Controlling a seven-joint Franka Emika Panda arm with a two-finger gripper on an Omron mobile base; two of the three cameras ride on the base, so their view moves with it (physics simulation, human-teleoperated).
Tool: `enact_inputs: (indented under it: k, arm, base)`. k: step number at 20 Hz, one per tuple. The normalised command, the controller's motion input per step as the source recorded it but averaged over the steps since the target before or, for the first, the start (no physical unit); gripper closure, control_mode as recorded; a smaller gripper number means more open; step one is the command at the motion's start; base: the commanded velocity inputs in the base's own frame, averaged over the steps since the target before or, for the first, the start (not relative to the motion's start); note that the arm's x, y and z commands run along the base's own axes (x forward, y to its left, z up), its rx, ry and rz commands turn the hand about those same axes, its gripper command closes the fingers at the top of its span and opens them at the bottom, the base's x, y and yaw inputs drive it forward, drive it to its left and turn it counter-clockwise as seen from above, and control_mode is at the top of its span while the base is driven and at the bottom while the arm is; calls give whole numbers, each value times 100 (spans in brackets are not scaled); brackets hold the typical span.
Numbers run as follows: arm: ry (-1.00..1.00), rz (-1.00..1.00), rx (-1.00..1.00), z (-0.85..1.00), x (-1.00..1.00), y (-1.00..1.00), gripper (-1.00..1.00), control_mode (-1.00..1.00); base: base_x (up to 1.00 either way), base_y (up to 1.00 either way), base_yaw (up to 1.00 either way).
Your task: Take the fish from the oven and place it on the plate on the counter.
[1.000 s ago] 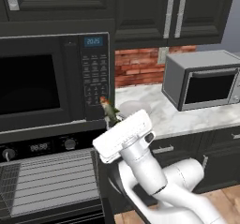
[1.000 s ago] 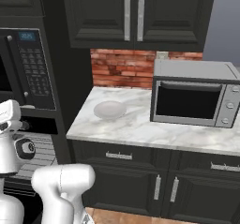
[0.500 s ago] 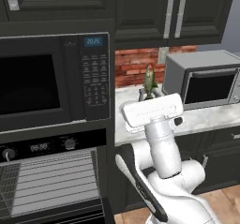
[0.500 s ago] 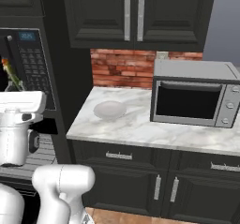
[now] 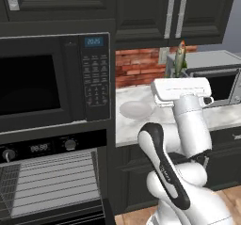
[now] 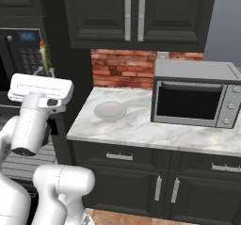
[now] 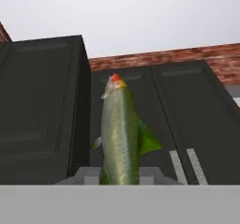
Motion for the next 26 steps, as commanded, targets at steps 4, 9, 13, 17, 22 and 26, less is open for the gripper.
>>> enact_inputs:
  k: [4, 9, 13, 17, 22, 26]
  arm:
    - [62, 0, 0, 1, 14, -79, 100, -100]
    - [56, 0, -5, -8, 33, -20, 100, -100]
    - [28, 5, 0, -3, 31, -23, 100, -100]
    - [26, 16, 0, -26, 24, -38, 100, -100]
    - [35, 24, 0, -72, 30, -17, 100, -100]
    - [41, 22, -3, -65, 60, 1, 100, -100]
  base:
    - [0, 0, 0]
    - [0, 0, 0]
    - [0, 0, 0]
    - [0, 0, 0]
    - [0, 0, 0]
    - [0, 0, 0]
